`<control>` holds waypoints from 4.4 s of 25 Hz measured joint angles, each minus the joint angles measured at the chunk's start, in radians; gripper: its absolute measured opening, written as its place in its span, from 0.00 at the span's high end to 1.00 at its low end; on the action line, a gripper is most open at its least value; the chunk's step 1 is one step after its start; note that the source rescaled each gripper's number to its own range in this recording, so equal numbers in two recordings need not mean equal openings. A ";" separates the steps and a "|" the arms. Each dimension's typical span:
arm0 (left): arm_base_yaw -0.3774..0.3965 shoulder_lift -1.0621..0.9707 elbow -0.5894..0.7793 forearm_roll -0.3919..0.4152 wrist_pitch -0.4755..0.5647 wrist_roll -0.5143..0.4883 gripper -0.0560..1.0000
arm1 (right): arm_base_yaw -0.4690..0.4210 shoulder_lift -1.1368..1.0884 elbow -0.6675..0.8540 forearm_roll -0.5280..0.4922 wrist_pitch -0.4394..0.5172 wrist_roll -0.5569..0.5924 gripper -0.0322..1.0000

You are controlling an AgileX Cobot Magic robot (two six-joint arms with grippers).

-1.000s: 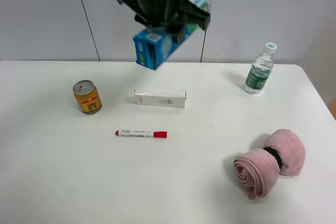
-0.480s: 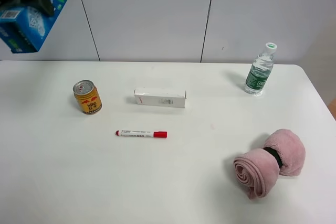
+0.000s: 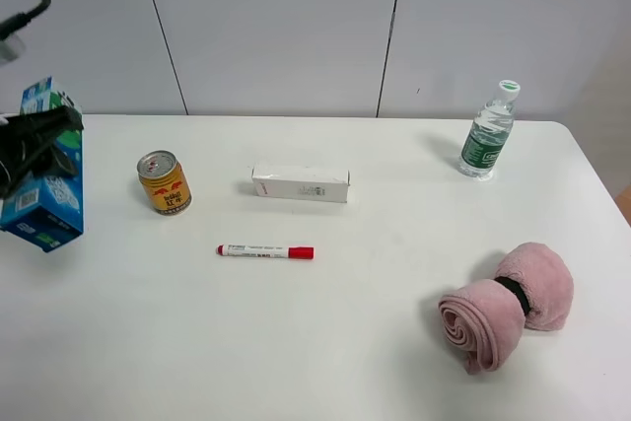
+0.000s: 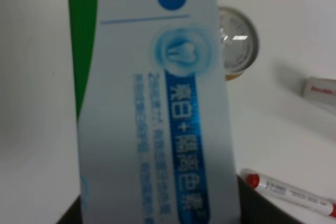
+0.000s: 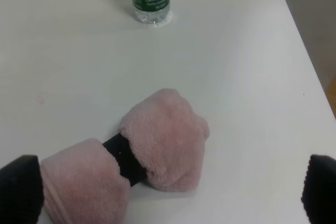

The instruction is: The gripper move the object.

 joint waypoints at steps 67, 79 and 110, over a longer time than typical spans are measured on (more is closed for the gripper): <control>-0.176 0.298 0.323 -0.031 -0.426 -0.349 0.01 | 0.000 0.000 0.000 0.000 0.000 0.000 0.00; -0.176 -0.134 0.107 0.084 -0.248 0.264 0.01 | 0.000 0.000 0.000 0.000 0.000 0.000 0.00; 0.283 -0.681 -0.192 -0.146 0.447 0.789 0.01 | 0.000 0.000 0.000 0.000 0.000 0.000 0.00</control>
